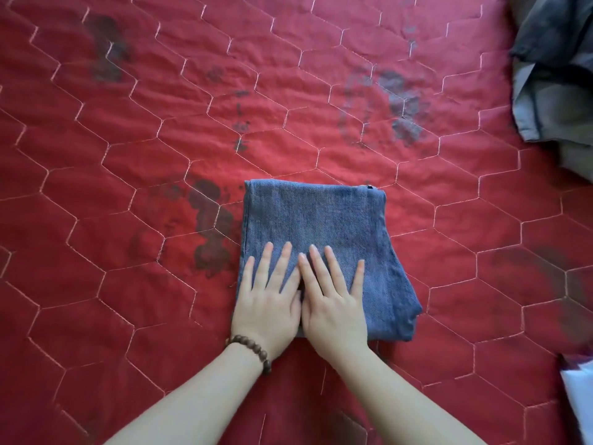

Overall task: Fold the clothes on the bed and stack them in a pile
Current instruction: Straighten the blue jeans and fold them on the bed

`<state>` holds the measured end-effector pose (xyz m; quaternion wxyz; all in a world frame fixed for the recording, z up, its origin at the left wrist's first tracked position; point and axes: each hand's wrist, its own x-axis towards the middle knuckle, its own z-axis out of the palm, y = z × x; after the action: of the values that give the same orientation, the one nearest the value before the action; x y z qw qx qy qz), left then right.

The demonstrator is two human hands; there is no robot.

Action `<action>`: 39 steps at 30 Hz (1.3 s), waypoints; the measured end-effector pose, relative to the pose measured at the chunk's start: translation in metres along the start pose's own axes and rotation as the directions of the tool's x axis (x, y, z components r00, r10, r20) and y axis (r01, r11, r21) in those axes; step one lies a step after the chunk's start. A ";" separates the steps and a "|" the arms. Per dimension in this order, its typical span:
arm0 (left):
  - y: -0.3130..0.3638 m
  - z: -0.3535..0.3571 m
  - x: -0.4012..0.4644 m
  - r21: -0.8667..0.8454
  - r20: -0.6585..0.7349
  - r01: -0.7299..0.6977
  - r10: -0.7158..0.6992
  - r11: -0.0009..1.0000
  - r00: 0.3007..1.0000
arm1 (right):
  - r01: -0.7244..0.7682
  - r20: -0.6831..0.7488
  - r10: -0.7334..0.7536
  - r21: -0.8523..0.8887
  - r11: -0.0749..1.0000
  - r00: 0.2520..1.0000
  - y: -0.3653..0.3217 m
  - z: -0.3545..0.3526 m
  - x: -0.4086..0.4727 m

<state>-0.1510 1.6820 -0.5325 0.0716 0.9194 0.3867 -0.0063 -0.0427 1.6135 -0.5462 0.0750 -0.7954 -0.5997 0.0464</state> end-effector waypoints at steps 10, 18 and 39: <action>-0.008 0.016 -0.001 0.024 -0.028 0.096 -0.095 0.995 0.995 | -0.213 0.064 0.216 -0.038 0.976 0.974 0.026 0.000 -0.007; -0.003 -0.002 0.006 -0.202 0.035 0.265 -0.263 0.943 0.964 | -0.489 0.005 0.492 0.125 0.863 0.871 0.038 -0.009 -0.005; 0.006 0.011 0.105 0.065 -0.022 0.025 -0.024 0.998 0.999 | -0.224 -0.036 0.226 0.057 0.973 0.973 0.060 0.000 0.082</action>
<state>-0.0724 1.7506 -0.5494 0.0376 0.9164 0.3983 -0.0101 0.0369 1.6762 -0.5557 0.1027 -0.8567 -0.5026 0.0532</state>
